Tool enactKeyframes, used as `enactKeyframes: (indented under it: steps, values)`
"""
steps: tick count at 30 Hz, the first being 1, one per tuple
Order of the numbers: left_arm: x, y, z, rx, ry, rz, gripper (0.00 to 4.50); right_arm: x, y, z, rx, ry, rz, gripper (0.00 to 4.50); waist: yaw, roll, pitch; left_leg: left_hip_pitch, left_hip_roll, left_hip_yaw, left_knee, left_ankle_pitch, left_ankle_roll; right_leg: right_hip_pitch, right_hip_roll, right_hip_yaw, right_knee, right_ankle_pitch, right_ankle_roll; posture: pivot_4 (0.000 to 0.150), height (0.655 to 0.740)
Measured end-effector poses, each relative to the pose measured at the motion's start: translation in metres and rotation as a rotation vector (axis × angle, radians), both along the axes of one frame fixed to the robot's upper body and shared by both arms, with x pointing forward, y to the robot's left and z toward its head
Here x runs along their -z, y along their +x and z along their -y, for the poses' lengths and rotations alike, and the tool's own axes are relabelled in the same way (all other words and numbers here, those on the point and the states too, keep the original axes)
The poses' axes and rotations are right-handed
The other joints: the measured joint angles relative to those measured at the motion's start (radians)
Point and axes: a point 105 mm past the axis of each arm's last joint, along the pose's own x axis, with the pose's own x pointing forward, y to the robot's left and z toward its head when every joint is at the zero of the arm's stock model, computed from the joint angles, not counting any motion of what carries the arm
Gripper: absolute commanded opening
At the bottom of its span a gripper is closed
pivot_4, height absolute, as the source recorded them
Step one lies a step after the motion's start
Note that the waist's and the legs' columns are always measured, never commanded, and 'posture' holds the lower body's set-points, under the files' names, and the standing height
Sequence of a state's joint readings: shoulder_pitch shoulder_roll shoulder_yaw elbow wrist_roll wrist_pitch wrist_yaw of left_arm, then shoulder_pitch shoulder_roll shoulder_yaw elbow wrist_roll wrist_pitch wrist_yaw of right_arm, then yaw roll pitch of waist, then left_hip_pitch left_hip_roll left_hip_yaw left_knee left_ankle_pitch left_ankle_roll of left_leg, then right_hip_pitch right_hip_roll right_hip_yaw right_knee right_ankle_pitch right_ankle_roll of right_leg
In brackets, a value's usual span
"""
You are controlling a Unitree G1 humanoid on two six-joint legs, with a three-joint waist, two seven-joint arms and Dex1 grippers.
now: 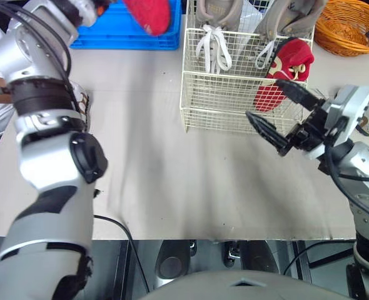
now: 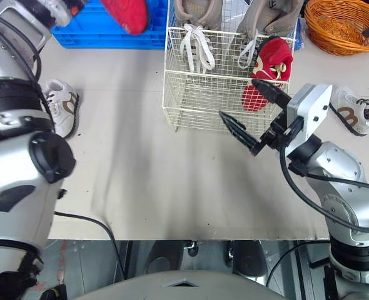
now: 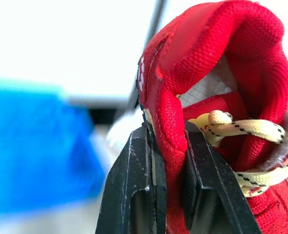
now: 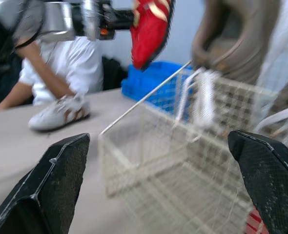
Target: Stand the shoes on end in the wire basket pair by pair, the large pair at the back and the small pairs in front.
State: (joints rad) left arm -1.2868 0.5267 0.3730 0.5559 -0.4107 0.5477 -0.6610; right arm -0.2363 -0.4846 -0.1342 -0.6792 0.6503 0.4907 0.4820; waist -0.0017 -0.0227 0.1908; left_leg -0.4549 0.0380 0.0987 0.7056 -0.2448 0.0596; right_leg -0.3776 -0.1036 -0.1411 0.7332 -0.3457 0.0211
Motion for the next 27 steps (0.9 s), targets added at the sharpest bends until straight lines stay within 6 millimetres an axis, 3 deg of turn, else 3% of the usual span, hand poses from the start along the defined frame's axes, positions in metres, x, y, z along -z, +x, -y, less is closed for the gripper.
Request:
enactKeyframes:
  steps: [4, 8, 11, 15, 20, 24, 27]
  values:
    - [-0.009, -0.019, 0.026, 0.016, 0.0, 0.155, 0.12, -0.003, 0.006, 0.006, 0.038, 0.028, 0.018, 4.5, -0.002, 0.0, 0.0, 0.0, 0.0, 0.0, 0.0, 0.0, 0.0, 0.0, 0.0, 0.0, 0.0, 0.0, 0.0, 0.15, 0.686]
    - [-0.001, -0.034, 0.06, 0.037, 0.01, 0.254, 0.12, -0.007, 0.008, 0.009, 0.065, 0.047, 0.038, 4.5, 0.0, 0.0, 0.0, 0.0, 0.0, 0.0, 0.0, 0.0, 0.0, 0.0, 0.0, 0.0, 0.0, 0.0, 0.0, 0.15, 0.686]
    - [0.008, -0.04, 0.074, 0.024, -0.003, 0.277, 0.12, -0.007, 0.009, 0.01, 0.075, 0.054, 0.045, 4.5, 0.0, 0.0, -0.001, 0.001, 0.0, 0.0, 0.0, 0.0, 0.0, 0.0, 0.0, 0.0, 0.0, 0.0, 0.0, 0.15, 0.686]
    - [0.034, -0.042, 0.084, -0.038, 0.041, 0.299, 0.12, -0.007, 0.01, 0.012, 0.092, 0.068, 0.044, 4.5, 0.0, 0.001, -0.001, 0.002, 0.0, 0.001, -0.001, 0.0, 0.0, 0.001, 0.001, 0.001, 0.001, 0.0, 0.0, 0.15, 0.686]
    - [0.051, -0.044, 0.089, -0.181, 0.061, 0.39, 0.12, -0.005, 0.01, 0.015, 0.112, 0.072, 0.044, 4.5, 0.011, 0.001, -0.001, 0.002, 0.0, 0.001, -0.001, 0.0, 0.0, 0.001, 0.001, 0.001, 0.0, 0.0, 0.0, 0.15, 0.686]
    - [0.078, -0.034, 0.09, -0.278, 0.049, 0.36, 0.12, -0.002, 0.011, 0.017, 0.12, 0.072, 0.033, 4.5, 0.018, 0.001, -0.001, 0.001, 0.0, 0.001, 0.0, 0.0, 0.0, 0.001, 0.001, 0.001, 0.001, 0.0, 0.0, 0.15, 0.686]
    - [0.081, -0.033, 0.093, -0.306, 0.045, 0.372, 0.12, -0.001, 0.011, 0.017, 0.126, 0.073, 0.03, 4.5, 0.017, 0.001, -0.001, 0.001, 0.0, 0.001, 0.0, 0.0, 0.0, 0.001, 0.001, 0.001, 0.0, 0.0, 0.0, 0.15, 0.686]
